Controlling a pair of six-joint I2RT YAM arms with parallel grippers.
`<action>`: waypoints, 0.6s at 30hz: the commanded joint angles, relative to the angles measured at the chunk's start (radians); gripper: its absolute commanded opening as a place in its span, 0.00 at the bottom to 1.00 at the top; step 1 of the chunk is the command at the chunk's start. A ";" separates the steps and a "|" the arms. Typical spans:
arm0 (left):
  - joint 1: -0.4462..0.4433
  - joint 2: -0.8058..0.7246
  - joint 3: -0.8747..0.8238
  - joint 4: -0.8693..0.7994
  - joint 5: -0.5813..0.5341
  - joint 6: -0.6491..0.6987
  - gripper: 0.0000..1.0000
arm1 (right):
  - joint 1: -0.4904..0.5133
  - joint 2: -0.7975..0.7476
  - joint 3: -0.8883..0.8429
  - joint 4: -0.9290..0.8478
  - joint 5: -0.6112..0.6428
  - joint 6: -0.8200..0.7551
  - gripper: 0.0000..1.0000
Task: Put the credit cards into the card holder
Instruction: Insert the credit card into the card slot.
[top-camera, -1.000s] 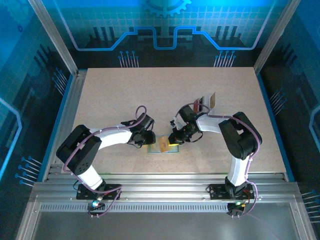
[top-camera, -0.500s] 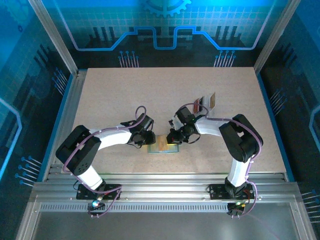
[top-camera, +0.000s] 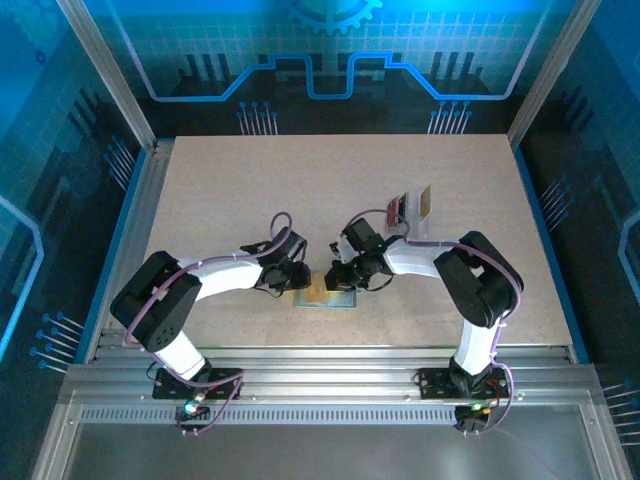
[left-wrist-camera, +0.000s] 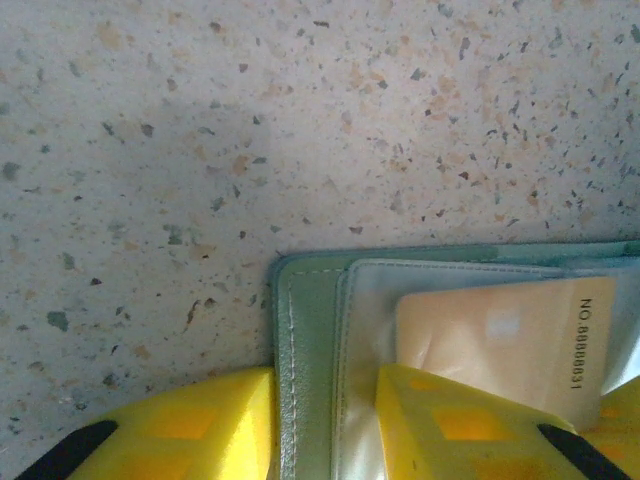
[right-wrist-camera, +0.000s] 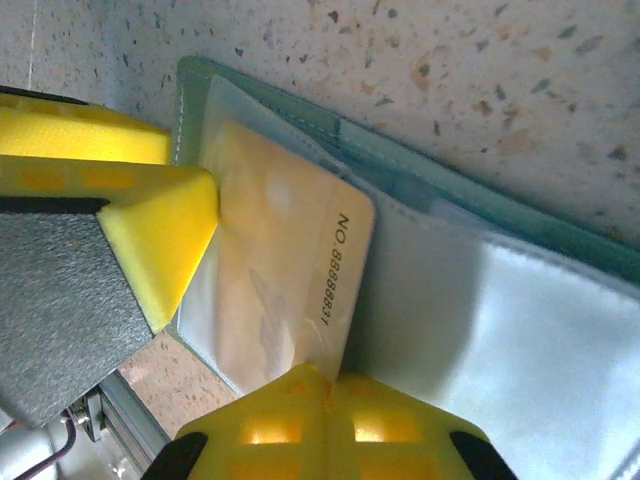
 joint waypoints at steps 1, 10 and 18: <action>-0.015 0.088 -0.064 -0.011 0.070 -0.021 0.33 | 0.043 0.038 0.016 0.023 0.004 0.022 0.00; -0.014 0.051 -0.059 -0.011 0.119 -0.036 0.33 | 0.047 0.045 0.018 0.031 0.024 0.032 0.00; 0.046 -0.113 -0.060 -0.098 0.140 -0.041 0.27 | 0.033 0.047 0.018 0.002 0.021 0.006 0.00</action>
